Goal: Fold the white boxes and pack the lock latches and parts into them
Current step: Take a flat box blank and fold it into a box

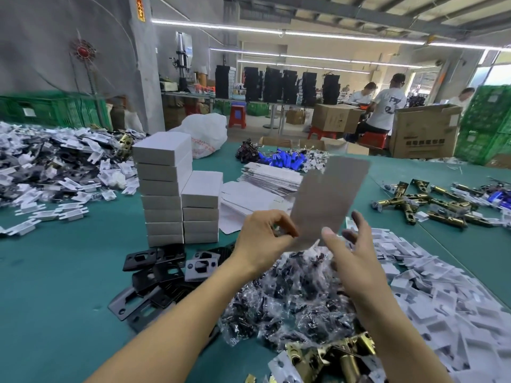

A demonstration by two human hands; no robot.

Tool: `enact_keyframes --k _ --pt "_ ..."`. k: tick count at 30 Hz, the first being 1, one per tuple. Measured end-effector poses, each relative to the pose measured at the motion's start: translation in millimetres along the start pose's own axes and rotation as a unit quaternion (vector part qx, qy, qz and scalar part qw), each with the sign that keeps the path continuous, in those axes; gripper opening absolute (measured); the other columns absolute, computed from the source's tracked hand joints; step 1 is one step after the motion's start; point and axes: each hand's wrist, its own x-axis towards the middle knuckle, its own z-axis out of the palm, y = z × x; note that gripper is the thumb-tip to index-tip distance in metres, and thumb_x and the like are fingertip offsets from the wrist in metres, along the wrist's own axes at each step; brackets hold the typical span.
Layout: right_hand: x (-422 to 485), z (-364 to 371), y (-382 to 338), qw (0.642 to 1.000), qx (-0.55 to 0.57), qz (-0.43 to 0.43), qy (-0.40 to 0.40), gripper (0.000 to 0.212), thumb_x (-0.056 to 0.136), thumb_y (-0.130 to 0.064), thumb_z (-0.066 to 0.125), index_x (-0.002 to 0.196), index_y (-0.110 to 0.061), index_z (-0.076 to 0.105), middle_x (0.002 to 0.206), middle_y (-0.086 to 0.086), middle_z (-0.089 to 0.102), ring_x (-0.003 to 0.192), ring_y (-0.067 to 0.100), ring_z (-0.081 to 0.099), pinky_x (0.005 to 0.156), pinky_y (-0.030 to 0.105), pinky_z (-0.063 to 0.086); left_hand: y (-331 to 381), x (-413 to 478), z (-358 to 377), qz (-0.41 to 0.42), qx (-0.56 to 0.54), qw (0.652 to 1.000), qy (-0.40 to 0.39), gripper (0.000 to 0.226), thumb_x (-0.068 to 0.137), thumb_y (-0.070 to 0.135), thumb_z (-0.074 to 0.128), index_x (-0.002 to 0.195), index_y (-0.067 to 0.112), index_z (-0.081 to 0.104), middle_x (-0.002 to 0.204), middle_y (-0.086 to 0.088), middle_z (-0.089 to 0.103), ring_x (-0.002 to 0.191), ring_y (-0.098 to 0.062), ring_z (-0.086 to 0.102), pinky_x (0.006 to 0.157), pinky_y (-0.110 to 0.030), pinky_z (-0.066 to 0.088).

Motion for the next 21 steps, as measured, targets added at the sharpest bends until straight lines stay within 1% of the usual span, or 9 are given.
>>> enact_keyframes --k 2,4,7,8,11,14,16,19,21 --pt "1.6 -1.3 -0.3 0.999 0.028 -0.020 0.023 0.073 0.093 -0.042 0.060 0.150 -0.045 0.015 0.134 -0.009 0.046 0.109 0.009 0.057 0.081 0.031 0.047 4.3 -6.4 -4.5 0.004 -0.024 0.999 -0.034 0.033 0.078 -0.005 0.073 0.069 0.027 0.069 0.062 0.027 0.065 0.056 0.012 0.056 0.056 -0.004 0.042" --pt "2.8 -4.7 -0.2 0.996 0.063 -0.040 0.042 0.066 0.093 -0.036 0.062 0.148 -0.041 0.026 0.130 -0.014 0.053 0.107 0.007 0.061 0.074 0.023 0.049 6.4 -10.3 -10.6 0.006 -0.057 0.997 -0.049 0.042 0.076 -0.014 0.071 0.065 0.027 0.069 0.061 0.022 0.066 0.053 0.010 0.056 0.055 -0.004 0.041" --pt "3.3 -10.3 -2.7 0.989 0.115 -0.083 0.033 0.020 0.096 -0.022 0.061 0.111 -0.035 0.064 0.100 -0.014 0.073 0.085 -0.002 0.069 0.057 0.013 0.053 8.1 -13.3 -16.5 -0.002 -0.051 0.997 -0.057 0.045 0.077 -0.012 0.070 0.064 0.031 0.068 0.067 0.016 0.070 0.058 0.007 0.058 0.058 -0.007 0.043" --pt "3.0 -11.2 -2.3 0.989 0.113 -0.096 0.025 0.015 0.096 -0.020 0.061 0.099 -0.032 0.069 0.095 -0.012 0.075 0.081 0.000 0.070 0.058 0.013 0.053 8.0 -14.2 -16.7 -0.010 -0.031 0.998 -0.048 0.040 0.078 -0.007 0.071 0.068 0.031 0.069 0.069 0.017 0.069 0.061 0.006 0.057 0.059 -0.007 0.043" --pt "-1.5 -7.9 -4.1 0.988 0.107 -0.107 -0.006 0.015 0.093 -0.015 0.063 0.091 -0.026 0.073 0.090 -0.004 0.076 0.080 0.012 0.073 0.061 0.022 0.057 11.9 -18.0 -17.2 -0.058 0.022 0.998 -0.025 0.024 0.083 0.021 0.078 0.097 0.037 0.066 0.098 0.020 0.064 0.088 0.006 0.060 0.068 -0.008 0.047" --pt "-5.3 -2.8 -7.8 0.987 0.113 -0.102 -0.047 0.016 0.094 -0.014 0.061 0.089 -0.022 0.075 0.089 0.001 0.077 0.079 0.019 0.074 0.060 0.024 0.058 20.7 -19.9 -19.6 -0.058 0.051 0.996 -0.034 0.071 0.070 0.054 0.082 0.127 0.040 0.042 0.132 0.012 0.050 0.115 -0.004 0.054 0.093 -0.027 0.052" --pt "-9.5 2.6 -12.4 0.986 0.115 -0.080 -0.093 0.022 0.094 -0.024 0.058 0.079 -0.023 0.075 0.078 0.001 0.075 0.069 0.019 0.072 0.059 0.025 0.057 30.7 -21.6 -21.4 -0.042 0.061 0.996 -0.045 0.104 0.058 0.069 0.080 0.142 0.045 0.023 0.145 0.012 0.041 0.128 -0.008 0.047 0.105 -0.035 0.046" --pt "-17.7 10.2 -18.0 0.987 0.090 -0.061 -0.122 0.041 0.084 -0.047 0.057 0.055 -0.018 0.055 0.053 0.004 0.045 0.051 0.023 0.048 0.057 0.041 0.054 38.1 -25.1 -17.7 -0.007 0.130 0.991 -0.041 0.126 0.053 0.078 0.074 0.148 0.055 -0.006 0.148 0.021 0.025 0.130 0.000 0.035 0.106 -0.031 0.040" --pt "-21.6 13.6 -20.2 0.983 0.070 -0.055 -0.159 0.043 0.084 -0.051 0.056 0.057 -0.017 0.054 0.055 0.014 0.046 0.052 0.036 0.052 0.065 0.055 0.058 37.1 -27.2 -14.5 0.021 0.156 0.988 -0.013 0.126 0.057 0.076 0.067 0.148 0.053 -0.017 0.144 0.018 0.026 0.128 -0.005 0.038 0.100 -0.036 0.047"
